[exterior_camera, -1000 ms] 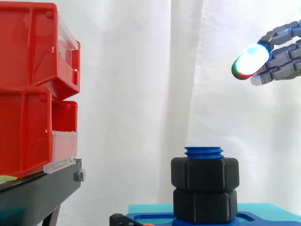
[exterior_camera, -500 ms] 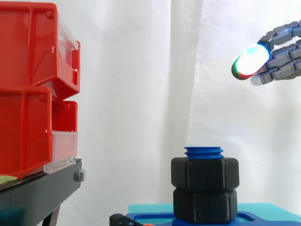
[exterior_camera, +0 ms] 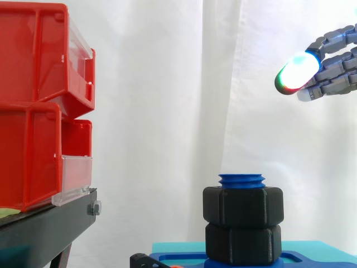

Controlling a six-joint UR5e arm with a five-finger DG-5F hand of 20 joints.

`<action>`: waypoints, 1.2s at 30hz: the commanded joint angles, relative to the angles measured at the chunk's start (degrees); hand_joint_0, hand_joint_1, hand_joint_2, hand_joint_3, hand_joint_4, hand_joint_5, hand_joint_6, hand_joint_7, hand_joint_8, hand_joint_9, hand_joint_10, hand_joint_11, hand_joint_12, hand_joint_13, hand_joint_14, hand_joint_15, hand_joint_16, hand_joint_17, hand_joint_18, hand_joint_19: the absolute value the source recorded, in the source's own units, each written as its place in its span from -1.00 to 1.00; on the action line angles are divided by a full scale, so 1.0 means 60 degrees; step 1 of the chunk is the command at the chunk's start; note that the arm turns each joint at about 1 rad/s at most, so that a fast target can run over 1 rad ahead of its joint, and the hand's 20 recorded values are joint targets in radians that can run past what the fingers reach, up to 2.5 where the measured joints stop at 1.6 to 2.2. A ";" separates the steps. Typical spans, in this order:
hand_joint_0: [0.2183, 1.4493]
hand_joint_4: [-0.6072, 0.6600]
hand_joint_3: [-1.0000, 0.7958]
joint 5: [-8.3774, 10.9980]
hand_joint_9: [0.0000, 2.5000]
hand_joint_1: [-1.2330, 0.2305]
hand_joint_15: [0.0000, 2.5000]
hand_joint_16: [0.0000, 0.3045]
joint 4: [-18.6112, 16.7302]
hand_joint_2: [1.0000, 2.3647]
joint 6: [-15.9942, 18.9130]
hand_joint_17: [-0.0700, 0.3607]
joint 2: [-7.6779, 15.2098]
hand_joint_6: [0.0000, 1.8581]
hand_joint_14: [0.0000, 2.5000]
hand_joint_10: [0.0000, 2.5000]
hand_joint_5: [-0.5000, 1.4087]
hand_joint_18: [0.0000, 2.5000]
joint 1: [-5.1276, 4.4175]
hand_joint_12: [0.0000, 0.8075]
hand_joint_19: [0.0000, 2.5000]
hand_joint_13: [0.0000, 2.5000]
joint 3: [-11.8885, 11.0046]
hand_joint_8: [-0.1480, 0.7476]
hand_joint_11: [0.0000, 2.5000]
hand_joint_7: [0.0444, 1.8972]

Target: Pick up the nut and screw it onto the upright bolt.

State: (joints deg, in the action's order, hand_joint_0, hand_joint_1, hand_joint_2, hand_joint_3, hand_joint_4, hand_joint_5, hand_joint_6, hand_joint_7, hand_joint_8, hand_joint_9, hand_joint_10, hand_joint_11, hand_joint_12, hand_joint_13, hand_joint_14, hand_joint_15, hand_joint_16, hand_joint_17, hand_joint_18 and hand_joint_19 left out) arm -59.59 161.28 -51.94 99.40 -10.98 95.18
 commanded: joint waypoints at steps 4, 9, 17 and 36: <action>-0.57 0.06 -0.44 0.0000 -0.82 0.22 -1.00 -0.75 0.0000 -1.00 0.0000 -0.28 0.0001 -0.46 -1.00 -1.00 -0.71 -1.00 0.0000 -0.24 -1.00 -0.80 0.0000 -0.27 -1.00 -0.38; -0.57 0.07 -0.44 0.0000 -0.82 0.22 -1.00 -0.75 0.0000 -1.00 0.0000 -0.28 0.0001 -0.46 -1.00 -1.00 -0.71 -1.00 0.0000 -0.24 -1.00 -0.80 0.0000 -0.28 -1.00 -0.35; -0.57 0.07 -0.44 0.0000 -0.82 0.21 -1.00 -0.75 0.0000 -1.00 0.0000 -0.28 0.0001 -0.46 -1.00 -1.00 -0.71 -1.00 0.0000 -0.25 -1.00 -0.80 0.0000 -0.27 -1.00 -0.35; -0.57 0.07 -0.44 0.0000 -0.82 0.20 -1.00 -0.75 0.0000 -1.00 0.0000 -0.28 0.0001 -0.46 -1.00 -1.00 -0.71 -1.00 0.0000 -0.25 -1.00 -0.80 0.0000 -0.28 -1.00 -0.35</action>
State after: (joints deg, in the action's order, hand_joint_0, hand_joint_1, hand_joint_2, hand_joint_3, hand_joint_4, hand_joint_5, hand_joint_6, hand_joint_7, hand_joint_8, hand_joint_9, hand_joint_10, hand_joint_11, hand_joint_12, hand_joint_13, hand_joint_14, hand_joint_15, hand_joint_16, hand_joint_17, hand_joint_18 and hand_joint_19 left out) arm -59.59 161.28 -51.94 99.40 -10.99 95.19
